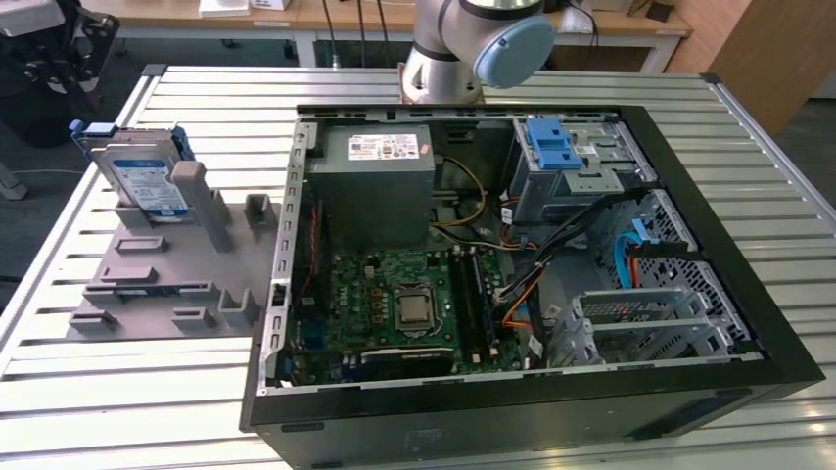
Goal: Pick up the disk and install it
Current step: 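Pick up the disk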
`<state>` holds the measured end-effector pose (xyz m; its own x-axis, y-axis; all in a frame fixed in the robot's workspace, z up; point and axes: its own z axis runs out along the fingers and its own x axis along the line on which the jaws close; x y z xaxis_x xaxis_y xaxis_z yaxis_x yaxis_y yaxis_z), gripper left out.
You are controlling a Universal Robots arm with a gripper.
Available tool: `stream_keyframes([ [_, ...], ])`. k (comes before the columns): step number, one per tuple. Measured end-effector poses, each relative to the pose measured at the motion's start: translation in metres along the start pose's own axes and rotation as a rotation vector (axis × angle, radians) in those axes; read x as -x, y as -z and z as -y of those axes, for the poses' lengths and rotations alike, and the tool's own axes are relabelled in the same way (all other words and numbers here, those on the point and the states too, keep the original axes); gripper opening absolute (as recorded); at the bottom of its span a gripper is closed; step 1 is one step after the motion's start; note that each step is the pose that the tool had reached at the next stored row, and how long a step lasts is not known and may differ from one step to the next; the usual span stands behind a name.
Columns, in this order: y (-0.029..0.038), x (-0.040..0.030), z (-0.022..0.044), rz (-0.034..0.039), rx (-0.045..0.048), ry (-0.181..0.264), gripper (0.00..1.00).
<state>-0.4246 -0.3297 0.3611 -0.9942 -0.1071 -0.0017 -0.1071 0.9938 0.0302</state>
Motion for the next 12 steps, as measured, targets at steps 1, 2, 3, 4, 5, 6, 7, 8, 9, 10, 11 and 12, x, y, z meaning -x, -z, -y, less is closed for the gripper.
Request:
stream_keyframes([
  [1,0.0,0.0,0.0,-0.0004,0.0,0.01,0.11],
  [2,0.0,0.0,0.0,-0.0007,0.0001,0.021,0.11],
  [3,0.0,0.0,0.0,-0.001,0.0001,0.031,0.11],
  [4,0.0,0.0,0.0,-0.0013,0.0001,0.041,0.11],
  [5,0.0,0.0,0.0,-0.0016,0.0001,0.051,0.11],
  [6,0.0,0.0,0.0,-0.0019,0.0001,0.062,0.11],
  [7,0.0,0.0,0.0,-0.0022,0.0001,0.072,0.11],
  [8,0.0,0.0,0.0,-0.0025,0.0002,0.082,0.11],
  [9,0.0,0.0,0.0,-0.0028,0.0002,0.092,0.11],
  [10,0.0,0.0,0.0,-0.003,0.0002,0.101,0.11],
  [11,0.0,0.0,0.0,-0.0033,0.0002,0.109,0.11],
  [12,0.0,0.0,0.0,-0.0036,0.0002,0.118,0.11],
])
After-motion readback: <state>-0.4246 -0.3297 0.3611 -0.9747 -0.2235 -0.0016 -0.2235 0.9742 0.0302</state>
